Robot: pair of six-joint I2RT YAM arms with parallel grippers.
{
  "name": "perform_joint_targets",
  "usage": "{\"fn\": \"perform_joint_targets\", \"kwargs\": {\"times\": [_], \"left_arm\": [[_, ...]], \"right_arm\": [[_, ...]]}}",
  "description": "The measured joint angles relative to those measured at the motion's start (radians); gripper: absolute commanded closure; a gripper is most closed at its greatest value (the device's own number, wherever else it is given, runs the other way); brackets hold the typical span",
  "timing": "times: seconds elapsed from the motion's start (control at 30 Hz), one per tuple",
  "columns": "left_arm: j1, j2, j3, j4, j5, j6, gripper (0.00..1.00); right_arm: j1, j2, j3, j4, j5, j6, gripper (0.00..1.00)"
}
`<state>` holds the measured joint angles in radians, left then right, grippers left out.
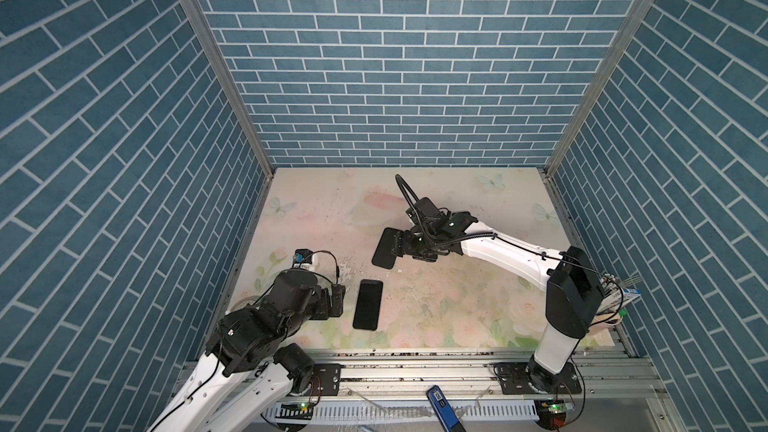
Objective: Put the phone into the phone case
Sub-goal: 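Move the right gripper to the empty black case and grasp its edge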
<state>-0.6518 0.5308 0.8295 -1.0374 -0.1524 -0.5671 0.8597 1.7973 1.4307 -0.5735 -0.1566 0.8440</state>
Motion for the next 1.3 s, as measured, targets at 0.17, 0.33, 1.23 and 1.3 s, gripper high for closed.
{"fn": "perform_joint_targets", "kwargs": {"times": [0.17, 0.33, 1.23, 1.3], "left_arm": [[0.0, -0.01, 0.0, -0.001, -0.01, -0.001, 0.01], [0.0, -0.002, 0.0, -0.001, -0.024, -0.002, 0.0], [0.0, 0.028, -0.004, 0.0, -0.036, -0.005, 0.0], [0.0, 0.035, -0.004, 0.0, -0.032, -0.004, 0.01]], "right_arm": [[-0.051, 0.077, 0.001, -0.03, 0.009, -0.096, 0.23], [-0.069, 0.114, 0.025, -0.075, 0.057, -0.156, 0.24], [0.012, 0.456, 0.377, -0.186, 0.048, -0.133, 0.52], [0.025, 0.458, 0.372, -0.206, 0.074, -0.124, 0.59]]}}
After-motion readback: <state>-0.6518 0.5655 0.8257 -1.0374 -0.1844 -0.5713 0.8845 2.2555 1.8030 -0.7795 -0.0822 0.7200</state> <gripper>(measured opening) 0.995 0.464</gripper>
